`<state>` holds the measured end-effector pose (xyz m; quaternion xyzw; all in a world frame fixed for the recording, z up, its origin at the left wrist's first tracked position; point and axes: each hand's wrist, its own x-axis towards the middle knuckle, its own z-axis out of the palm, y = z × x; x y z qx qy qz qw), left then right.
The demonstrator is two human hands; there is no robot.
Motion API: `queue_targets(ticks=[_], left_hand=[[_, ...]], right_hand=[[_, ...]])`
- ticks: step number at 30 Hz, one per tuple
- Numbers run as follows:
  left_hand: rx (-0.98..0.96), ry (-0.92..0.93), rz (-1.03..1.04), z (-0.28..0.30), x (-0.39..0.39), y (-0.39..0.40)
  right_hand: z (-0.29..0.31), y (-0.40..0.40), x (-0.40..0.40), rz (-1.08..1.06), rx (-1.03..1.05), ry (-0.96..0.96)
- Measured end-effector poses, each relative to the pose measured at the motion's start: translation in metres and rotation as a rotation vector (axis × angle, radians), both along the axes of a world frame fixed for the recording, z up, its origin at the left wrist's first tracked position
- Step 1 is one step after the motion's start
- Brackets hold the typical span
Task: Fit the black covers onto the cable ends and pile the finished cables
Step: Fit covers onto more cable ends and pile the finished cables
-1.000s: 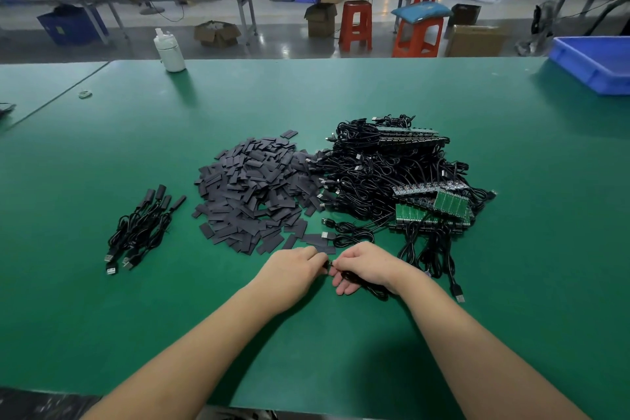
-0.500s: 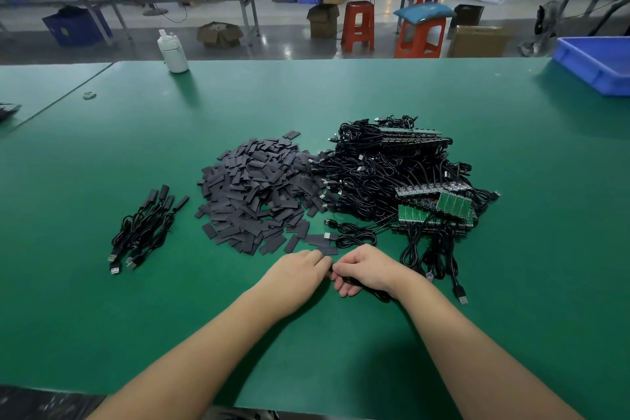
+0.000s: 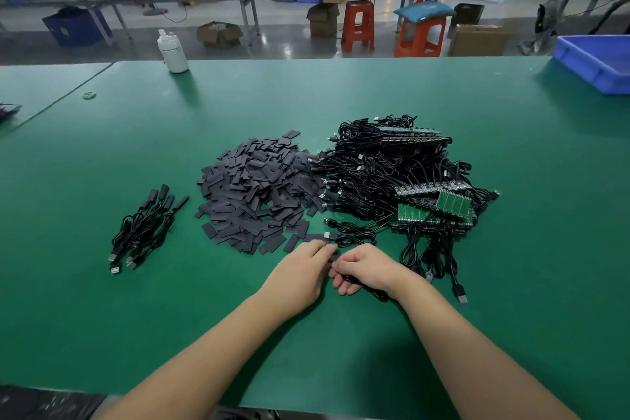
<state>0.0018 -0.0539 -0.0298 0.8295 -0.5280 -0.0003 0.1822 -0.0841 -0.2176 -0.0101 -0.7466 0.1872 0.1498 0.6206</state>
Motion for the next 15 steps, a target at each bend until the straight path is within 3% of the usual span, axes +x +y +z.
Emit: queue_targets(ticks=[4,6,7,11,15], left_hand=[[-0.368,0.664,0.434,0.009,-0.005,-0.01],[-0.487,1.015,0.55,0.011,-0.004,-0.013],[-0.519,1.098,0.577,0.012,-0.003,-0.012],[-0.561,1.186,0.582,0.014,-0.002,-0.009],[-0.54,1.11,0.548,0.019,0.001,-0.008]], right_hand=[[-0.003,-0.001,-0.001,-0.082,0.073,-0.028],[-0.005,-0.001,-0.001,-0.127,0.106,-0.048],[-0.005,-0.001,-0.002,-0.141,0.114,-0.054],[-0.005,-0.002,-0.002,-0.187,0.18,-0.052],[-0.003,0.001,-0.001,-0.174,0.18,-0.047]])
